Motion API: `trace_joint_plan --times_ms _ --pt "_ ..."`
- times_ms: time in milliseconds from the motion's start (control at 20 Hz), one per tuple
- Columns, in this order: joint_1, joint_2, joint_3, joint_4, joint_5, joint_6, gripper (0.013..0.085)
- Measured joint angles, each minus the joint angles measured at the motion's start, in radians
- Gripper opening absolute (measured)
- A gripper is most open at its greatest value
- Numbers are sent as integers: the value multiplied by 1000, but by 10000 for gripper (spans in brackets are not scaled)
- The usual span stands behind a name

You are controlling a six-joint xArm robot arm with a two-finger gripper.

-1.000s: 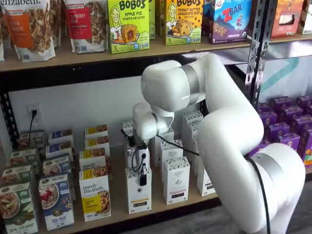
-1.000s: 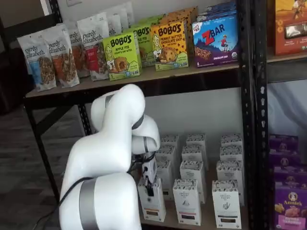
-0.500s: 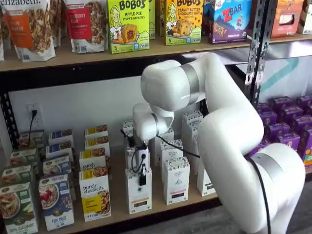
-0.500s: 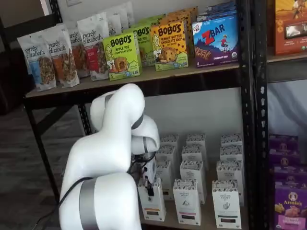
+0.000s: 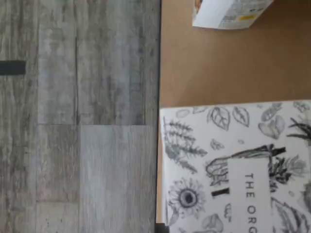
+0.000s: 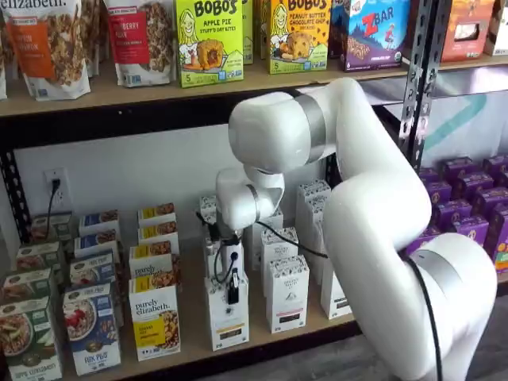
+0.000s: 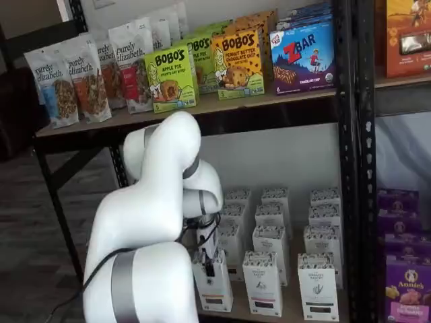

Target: Pick up the white box with a yellow strip in the middle, on the bottom shelf, the fourth box from the left

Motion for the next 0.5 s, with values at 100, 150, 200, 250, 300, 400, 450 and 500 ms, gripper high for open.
trace_joint_plan --times_ms 100,150,200,250,300,400,450,500 --pt "4 -22 33 -13 -4 15 530" --pt "6 -39 60 -25 -13 27 530" --pt "6 -50 79 -32 -21 33 530" --pt "8 -72 116 -43 -40 44 530" --pt "9 -94 149 -50 -54 52 530" --pt "11 -133 207 -54 -77 57 530" --pt "12 -150 234 -56 -88 59 530" --pt "13 -175 268 -58 -103 63 530"
